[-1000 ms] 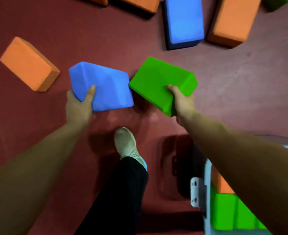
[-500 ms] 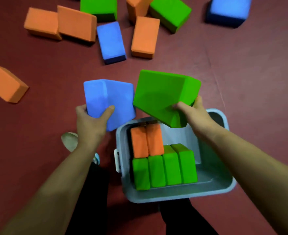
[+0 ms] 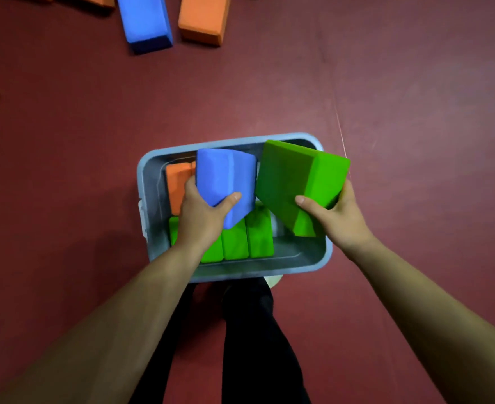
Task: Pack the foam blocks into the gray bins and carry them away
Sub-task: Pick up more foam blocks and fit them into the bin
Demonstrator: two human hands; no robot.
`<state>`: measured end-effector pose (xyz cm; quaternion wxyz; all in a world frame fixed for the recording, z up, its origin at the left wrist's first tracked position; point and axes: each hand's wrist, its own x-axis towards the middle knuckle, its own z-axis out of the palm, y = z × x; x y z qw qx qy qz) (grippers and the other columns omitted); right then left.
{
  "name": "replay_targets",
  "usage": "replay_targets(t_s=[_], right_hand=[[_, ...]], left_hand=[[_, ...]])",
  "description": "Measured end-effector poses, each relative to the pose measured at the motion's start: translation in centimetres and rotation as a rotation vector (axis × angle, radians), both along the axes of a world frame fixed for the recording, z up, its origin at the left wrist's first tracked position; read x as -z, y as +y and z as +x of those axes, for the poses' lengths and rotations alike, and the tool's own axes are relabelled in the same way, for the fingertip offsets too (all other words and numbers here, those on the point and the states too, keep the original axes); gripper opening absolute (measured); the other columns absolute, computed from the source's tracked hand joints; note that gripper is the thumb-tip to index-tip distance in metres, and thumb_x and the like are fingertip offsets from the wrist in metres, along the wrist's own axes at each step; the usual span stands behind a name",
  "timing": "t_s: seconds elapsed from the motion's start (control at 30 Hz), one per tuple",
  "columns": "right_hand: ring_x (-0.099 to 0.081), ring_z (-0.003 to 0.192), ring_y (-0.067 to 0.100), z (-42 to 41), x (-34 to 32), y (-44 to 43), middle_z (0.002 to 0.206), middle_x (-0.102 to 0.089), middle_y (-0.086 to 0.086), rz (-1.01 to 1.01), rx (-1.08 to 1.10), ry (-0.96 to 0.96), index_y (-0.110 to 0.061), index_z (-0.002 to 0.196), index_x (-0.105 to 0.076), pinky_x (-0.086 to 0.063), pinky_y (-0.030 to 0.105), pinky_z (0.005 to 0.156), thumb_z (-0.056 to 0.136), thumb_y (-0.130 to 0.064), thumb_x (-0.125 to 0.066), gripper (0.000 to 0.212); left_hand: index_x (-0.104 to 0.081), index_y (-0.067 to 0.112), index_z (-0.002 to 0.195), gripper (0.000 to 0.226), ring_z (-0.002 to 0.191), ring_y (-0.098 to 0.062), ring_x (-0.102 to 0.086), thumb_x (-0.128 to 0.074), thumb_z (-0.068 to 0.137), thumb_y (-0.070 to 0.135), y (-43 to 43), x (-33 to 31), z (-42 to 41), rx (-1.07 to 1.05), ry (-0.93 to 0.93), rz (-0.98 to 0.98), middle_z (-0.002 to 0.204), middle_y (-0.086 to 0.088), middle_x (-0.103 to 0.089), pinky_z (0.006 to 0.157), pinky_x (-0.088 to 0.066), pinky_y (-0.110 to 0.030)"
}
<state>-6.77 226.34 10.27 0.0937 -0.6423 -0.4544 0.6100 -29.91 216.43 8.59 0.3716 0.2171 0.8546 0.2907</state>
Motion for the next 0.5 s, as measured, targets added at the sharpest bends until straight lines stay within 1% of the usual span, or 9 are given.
replay_targets(t_s=[0.07, 0.1, 0.17, 0.23, 0.3, 0.37, 0.43, 0.5], right_hand=[[-0.063, 0.103, 0.002, -0.2, 1.1, -0.4, 0.118, -0.062, -0.009, 0.027, -0.052, -0.025, -0.026, 0.122, -0.041, -0.051, 0.033, 0.097, 0.071, -0.040, -0.087, 0.070], [-0.062, 0.103, 0.003, -0.5, 1.6, -0.6, 0.119, -0.061, -0.008, 0.042, -0.072, -0.037, -0.028, 0.121, -0.040, -0.049, 0.030, 0.096, 0.074, -0.038, -0.085, 0.066], [-0.062, 0.107, 0.008, -1.1, 2.7, -0.4, 0.120, -0.061, -0.007, 0.041, -0.080, -0.042, -0.025, 0.123, -0.041, -0.049, 0.031, 0.096, 0.074, -0.040, -0.085, 0.068], [-0.064, 0.107, 0.009, -2.0, 3.7, -0.1, 0.120, -0.064, -0.008, 0.023, -0.086, -0.030, -0.020, 0.130, -0.043, -0.051, 0.034, 0.097, 0.069, -0.047, -0.087, 0.080], [-0.064, 0.105, 0.008, -3.1, 4.5, 0.3, 0.118, -0.064, -0.009, 0.010, -0.079, -0.024, -0.018, 0.133, -0.042, -0.052, 0.033, 0.096, 0.065, -0.050, -0.087, 0.087], [-0.062, 0.104, 0.010, -4.4, 5.2, 0.8, 0.117, -0.061, -0.008, 0.006, -0.111, -0.050, -0.015, 0.133, -0.040, -0.049, 0.028, 0.092, 0.070, -0.045, -0.087, 0.084], [-0.060, 0.106, 0.015, -5.5, 6.1, 1.5, 0.117, -0.059, -0.003, -0.011, -0.139, -0.085, -0.013, 0.132, -0.037, -0.048, 0.031, 0.094, 0.073, -0.042, -0.086, 0.082], [-0.058, 0.108, 0.018, -6.6, 7.3, 2.1, 0.117, -0.057, -0.001, -0.053, -0.179, -0.105, -0.012, 0.131, -0.035, -0.047, 0.034, 0.098, 0.074, -0.042, -0.085, 0.082]], left_hand=[[-0.043, 0.016, 0.141, 0.085, 0.121, -0.015, -0.056, -0.085, 0.072, 0.040, 0.2, 0.9, 0.9, -0.024, 0.026, 0.008, 0.134, 0.004, -0.057, 0.098, -0.045, -0.029], [-0.041, 0.015, 0.142, 0.087, 0.123, -0.016, -0.053, -0.085, 0.072, 0.040, 0.3, 1.2, 1.2, -0.031, 0.049, 0.010, 0.136, 0.002, -0.055, 0.100, -0.044, -0.030], [-0.038, 0.015, 0.143, 0.090, 0.125, -0.016, -0.051, -0.085, 0.071, 0.041, 0.6, 2.2, 1.7, -0.046, 0.088, -0.005, 0.138, 0.001, -0.052, 0.102, -0.043, -0.031], [-0.037, 0.015, 0.143, 0.092, 0.125, -0.018, -0.051, -0.085, 0.070, 0.043, 1.0, 3.3, 2.0, -0.059, 0.082, -0.007, 0.138, 0.000, -0.053, 0.103, -0.044, -0.034], [-0.037, 0.014, 0.142, 0.094, 0.125, -0.020, -0.052, -0.085, 0.067, 0.046, 1.1, 4.7, 2.2, -0.065, 0.078, -0.006, 0.137, -0.002, -0.053, 0.102, -0.045, -0.038], [-0.036, 0.014, 0.142, 0.098, 0.126, -0.022, -0.052, -0.084, 0.064, 0.050, 1.2, 6.0, 2.3, -0.063, 0.078, -0.025, 0.138, -0.003, -0.053, 0.102, -0.045, -0.039], [-0.033, 0.013, 0.145, 0.103, 0.128, -0.024, -0.049, -0.084, 0.064, 0.051, 1.2, 7.3, 2.5, -0.063, 0.072, -0.036, 0.141, -0.005, -0.050, 0.104, -0.044, -0.040], [-0.029, 0.010, 0.150, 0.105, 0.134, -0.026, -0.044, -0.085, 0.068, 0.046, 1.1, 8.7, 2.4, -0.075, 0.075, -0.052, 0.147, -0.008, -0.045, 0.109, -0.038, -0.037]])
